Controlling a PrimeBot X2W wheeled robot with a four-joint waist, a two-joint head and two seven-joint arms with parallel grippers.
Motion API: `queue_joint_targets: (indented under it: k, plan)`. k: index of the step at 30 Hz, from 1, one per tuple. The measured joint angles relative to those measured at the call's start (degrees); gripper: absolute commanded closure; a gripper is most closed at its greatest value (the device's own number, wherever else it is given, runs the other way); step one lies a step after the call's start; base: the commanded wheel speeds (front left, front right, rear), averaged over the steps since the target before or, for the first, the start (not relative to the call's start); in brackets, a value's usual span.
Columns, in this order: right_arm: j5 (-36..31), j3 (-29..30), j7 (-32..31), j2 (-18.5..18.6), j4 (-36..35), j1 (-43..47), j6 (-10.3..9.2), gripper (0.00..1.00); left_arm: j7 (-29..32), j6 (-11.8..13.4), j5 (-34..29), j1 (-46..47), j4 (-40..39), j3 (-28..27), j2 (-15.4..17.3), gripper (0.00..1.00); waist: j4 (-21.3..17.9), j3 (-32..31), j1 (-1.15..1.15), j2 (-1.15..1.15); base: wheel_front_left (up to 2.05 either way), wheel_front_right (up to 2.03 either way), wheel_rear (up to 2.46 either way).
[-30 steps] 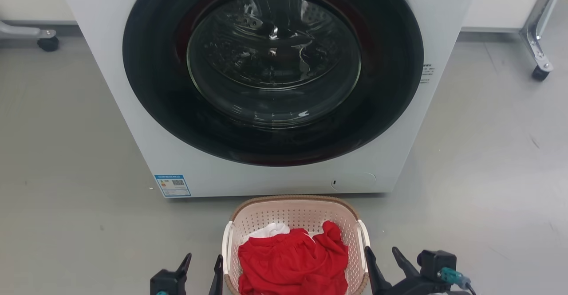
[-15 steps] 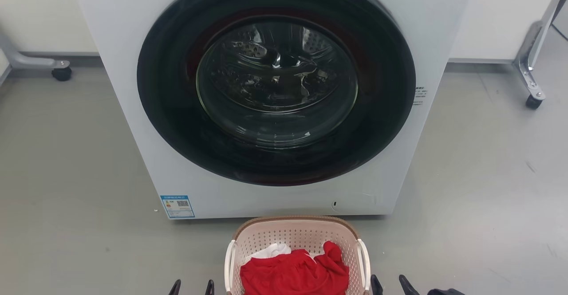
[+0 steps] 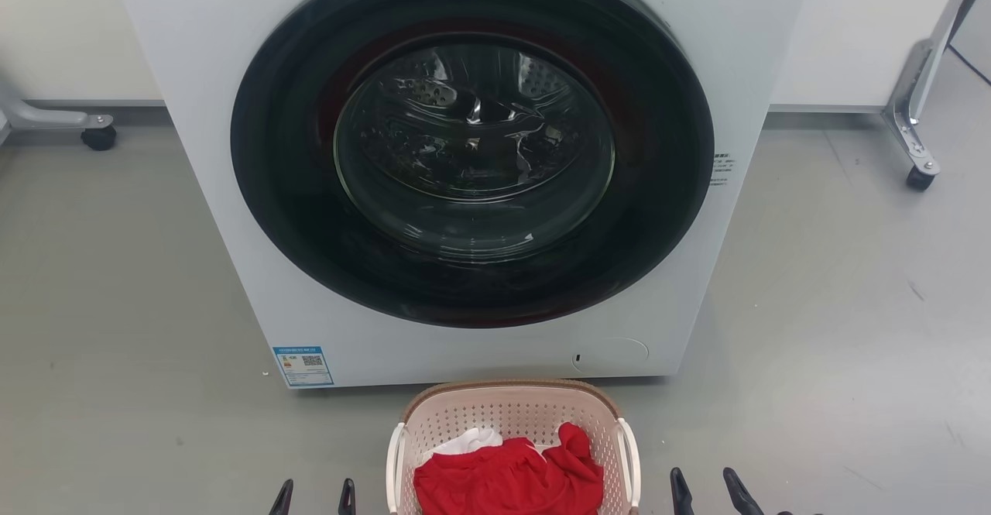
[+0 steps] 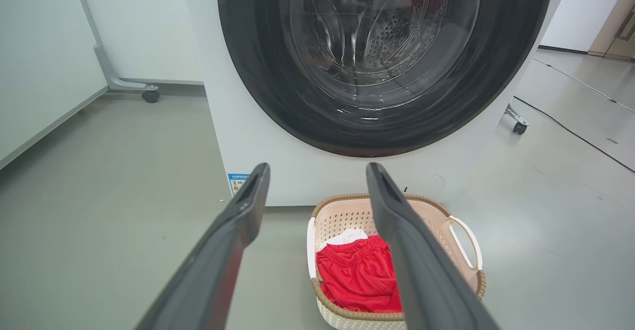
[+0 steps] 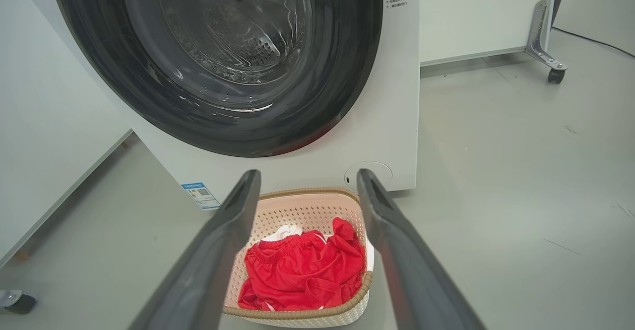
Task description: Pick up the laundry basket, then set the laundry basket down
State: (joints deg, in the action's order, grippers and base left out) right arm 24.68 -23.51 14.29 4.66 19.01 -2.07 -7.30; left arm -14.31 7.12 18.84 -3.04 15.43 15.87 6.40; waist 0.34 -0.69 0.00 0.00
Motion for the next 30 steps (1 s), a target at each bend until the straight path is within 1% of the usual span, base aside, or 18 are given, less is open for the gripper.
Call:
queue_joint_targets:
  k: [3, 15, 21, 30]
  plan:
    - [-1.3, 1.0, 0.0, -0.2, -1.2, 0.9, 0.0, 0.0, 0.0, 0.0, -1.3, -0.2, -1.0, -0.7, -0.1, 0.0, -0.2, 0.1, 0.0, 0.0, 0.0, 0.0, 0.0]
    - [-6.1, 4.0, 0.0, -1.1, -4.6, 3.0, 0.0, 0.0, 0.0, 0.0, -3.0, -1.0, -3.1, -2.4, -0.7, 0.0, -0.3, 0.6, 0.0, 0.0, 0.0, 0.0, 0.0]
    - [-7.1, 4.6, 0.0, -1.4, -5.7, 3.3, 0.0, 0.0, 0.0, 0.0, -4.9, -1.0, -3.4, -3.0, -1.1, 0.0, -0.3, 0.7, 0.0, 0.0, 0.0, 0.0, 0.0]
    - [-8.2, 5.5, 0.0, -1.6, -6.8, 4.1, 0.0, 0.0, 0.0, 0.0, -5.9, -1.0, -3.7, -3.7, -1.4, 0.0, -0.4, 0.8, 0.0, 0.0, 0.0, 0.0, 0.0]
